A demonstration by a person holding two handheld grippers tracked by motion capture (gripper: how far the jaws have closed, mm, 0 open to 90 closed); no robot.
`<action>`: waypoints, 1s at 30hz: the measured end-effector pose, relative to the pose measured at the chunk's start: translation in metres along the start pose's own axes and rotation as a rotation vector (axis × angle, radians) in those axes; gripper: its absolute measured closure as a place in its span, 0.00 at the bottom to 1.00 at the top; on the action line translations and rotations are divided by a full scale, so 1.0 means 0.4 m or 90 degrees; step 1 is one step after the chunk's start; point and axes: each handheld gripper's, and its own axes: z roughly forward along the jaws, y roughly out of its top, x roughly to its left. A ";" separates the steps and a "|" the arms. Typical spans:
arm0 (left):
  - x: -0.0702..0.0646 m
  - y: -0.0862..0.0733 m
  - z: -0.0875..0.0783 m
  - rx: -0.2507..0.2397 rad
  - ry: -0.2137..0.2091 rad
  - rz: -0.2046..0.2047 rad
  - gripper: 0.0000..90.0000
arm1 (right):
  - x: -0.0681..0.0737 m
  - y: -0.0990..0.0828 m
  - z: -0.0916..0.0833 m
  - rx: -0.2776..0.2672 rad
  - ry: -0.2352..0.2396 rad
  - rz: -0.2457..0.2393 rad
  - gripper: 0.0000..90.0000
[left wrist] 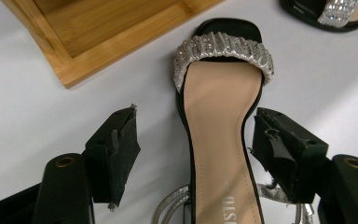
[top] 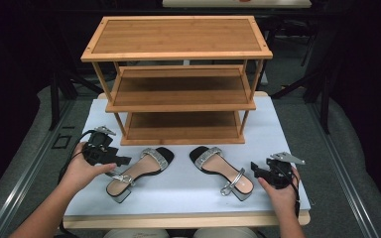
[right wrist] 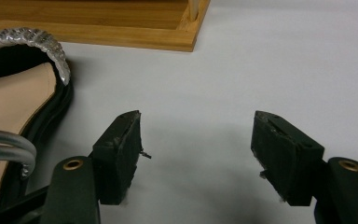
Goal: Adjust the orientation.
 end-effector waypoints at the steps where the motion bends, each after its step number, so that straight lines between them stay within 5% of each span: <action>1: 0.000 0.000 0.000 0.000 0.000 0.000 0.34 | 0.000 0.000 0.000 0.000 0.000 0.000 0.36; 14: -0.018 0.040 0.054 0.125 -0.008 0.026 0.32 | 0.000 -0.001 0.001 0.003 0.002 0.001 0.36; 21: -0.035 0.051 0.102 0.219 -0.011 0.032 0.28 | 0.000 -0.001 0.002 0.004 0.003 0.003 0.36; 30: -0.048 0.043 0.143 0.278 -0.028 0.031 0.28 | -0.001 -0.001 0.002 0.004 0.003 0.002 0.36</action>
